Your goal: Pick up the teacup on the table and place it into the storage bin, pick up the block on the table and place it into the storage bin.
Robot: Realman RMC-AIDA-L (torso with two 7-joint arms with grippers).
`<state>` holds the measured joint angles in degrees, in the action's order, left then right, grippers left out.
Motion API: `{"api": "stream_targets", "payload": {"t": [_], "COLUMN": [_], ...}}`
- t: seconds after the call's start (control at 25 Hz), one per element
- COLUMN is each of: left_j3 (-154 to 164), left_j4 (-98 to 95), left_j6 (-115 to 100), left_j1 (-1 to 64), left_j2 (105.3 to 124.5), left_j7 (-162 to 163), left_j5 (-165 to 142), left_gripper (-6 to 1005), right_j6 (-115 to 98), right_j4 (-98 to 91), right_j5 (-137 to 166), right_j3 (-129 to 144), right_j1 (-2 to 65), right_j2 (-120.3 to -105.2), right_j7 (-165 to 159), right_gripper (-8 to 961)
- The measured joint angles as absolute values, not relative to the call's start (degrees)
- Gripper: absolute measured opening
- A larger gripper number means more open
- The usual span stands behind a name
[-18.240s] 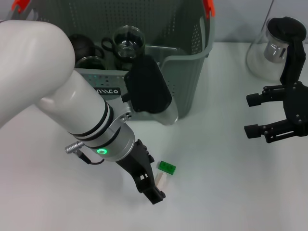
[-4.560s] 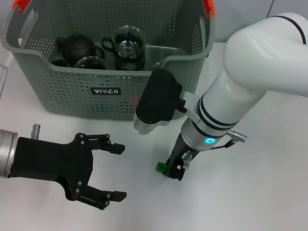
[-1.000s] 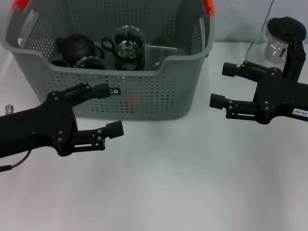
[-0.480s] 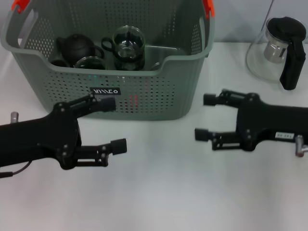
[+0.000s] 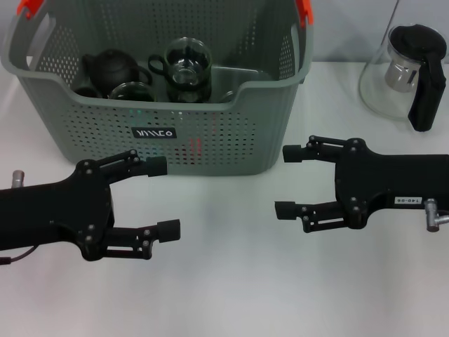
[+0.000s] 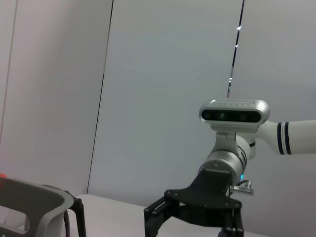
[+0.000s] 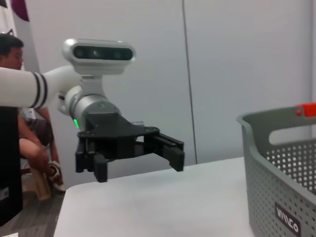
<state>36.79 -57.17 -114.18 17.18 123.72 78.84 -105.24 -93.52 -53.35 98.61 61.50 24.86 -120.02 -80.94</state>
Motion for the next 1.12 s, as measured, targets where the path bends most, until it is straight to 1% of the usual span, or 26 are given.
{"api": "stream_targets", "payload": {"t": [0.52, 1.12], "left_j3": [37.0, 37.4], "left_j4": [-57.4, -56.0], "left_j6": [-114.6, -109.3], "left_j1": [17.4, 18.8], "left_j2": [123.66, 123.96], "left_j7": [79.2, 80.5], "left_j5": [-106.0, -114.5], "left_gripper": [940, 940], "right_j6": [-94.8, -93.4], "right_j4": [-54.8, -54.3], "right_j5": [99.3, 107.4], "right_j3": [61.0, 60.8], "right_j1": [24.9, 26.9], "right_j2": [-120.07, -120.05], "right_j7": [-80.9, -83.8], "right_gripper": [933, 931]}}
